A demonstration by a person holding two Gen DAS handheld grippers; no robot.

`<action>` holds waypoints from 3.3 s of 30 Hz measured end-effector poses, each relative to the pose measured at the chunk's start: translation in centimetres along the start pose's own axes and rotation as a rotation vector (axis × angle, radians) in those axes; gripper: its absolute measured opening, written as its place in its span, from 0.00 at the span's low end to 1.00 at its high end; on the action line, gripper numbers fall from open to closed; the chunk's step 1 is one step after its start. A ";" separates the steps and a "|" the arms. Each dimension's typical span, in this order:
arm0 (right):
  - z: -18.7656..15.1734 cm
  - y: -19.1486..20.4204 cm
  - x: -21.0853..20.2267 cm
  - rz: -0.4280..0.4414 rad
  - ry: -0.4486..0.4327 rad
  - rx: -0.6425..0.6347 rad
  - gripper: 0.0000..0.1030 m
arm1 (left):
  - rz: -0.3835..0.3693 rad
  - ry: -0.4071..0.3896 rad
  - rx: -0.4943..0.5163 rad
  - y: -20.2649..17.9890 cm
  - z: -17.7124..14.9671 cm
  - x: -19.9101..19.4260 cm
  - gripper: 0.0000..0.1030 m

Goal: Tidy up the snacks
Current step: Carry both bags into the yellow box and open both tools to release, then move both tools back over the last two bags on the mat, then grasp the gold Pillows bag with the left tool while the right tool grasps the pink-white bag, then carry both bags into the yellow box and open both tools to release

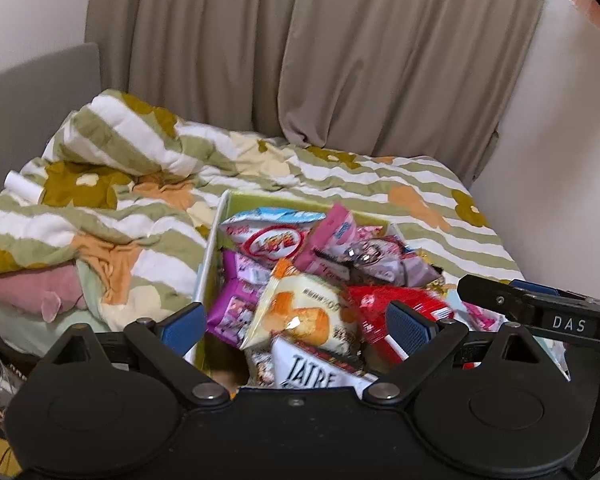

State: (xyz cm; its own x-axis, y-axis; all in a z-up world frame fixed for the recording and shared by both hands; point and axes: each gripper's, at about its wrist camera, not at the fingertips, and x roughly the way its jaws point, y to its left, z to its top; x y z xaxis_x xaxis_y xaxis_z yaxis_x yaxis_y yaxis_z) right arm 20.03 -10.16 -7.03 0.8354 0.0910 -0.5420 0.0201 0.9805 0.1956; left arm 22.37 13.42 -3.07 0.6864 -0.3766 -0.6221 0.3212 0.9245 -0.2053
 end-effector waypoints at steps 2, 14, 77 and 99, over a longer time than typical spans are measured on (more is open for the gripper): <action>0.5 -0.5 -0.8 -0.007 -0.011 0.008 1.00 | 0.000 -0.011 0.018 -0.9 0.4 -0.3 0.95; 4.4 -9.1 -4.1 -0.079 -0.043 0.020 1.00 | -0.030 -0.077 0.089 -10.1 2.7 0.1 0.95; -2.7 -32.5 15.7 -0.017 0.452 0.080 1.00 | 0.021 0.550 0.473 -26.5 -0.1 36.3 0.62; -1.7 -29.6 14.1 -0.006 0.385 -0.013 0.66 | 0.026 0.451 0.414 -25.5 1.5 31.5 0.61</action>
State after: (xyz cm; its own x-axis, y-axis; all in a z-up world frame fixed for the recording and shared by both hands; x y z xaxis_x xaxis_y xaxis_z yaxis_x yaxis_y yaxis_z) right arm 30.27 -37.58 -21.85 0.5680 0.1418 -0.8108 0.0148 0.9831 0.1823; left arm 36.82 -22.14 -16.31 0.3828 -0.2082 -0.9001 0.5972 0.7991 0.0691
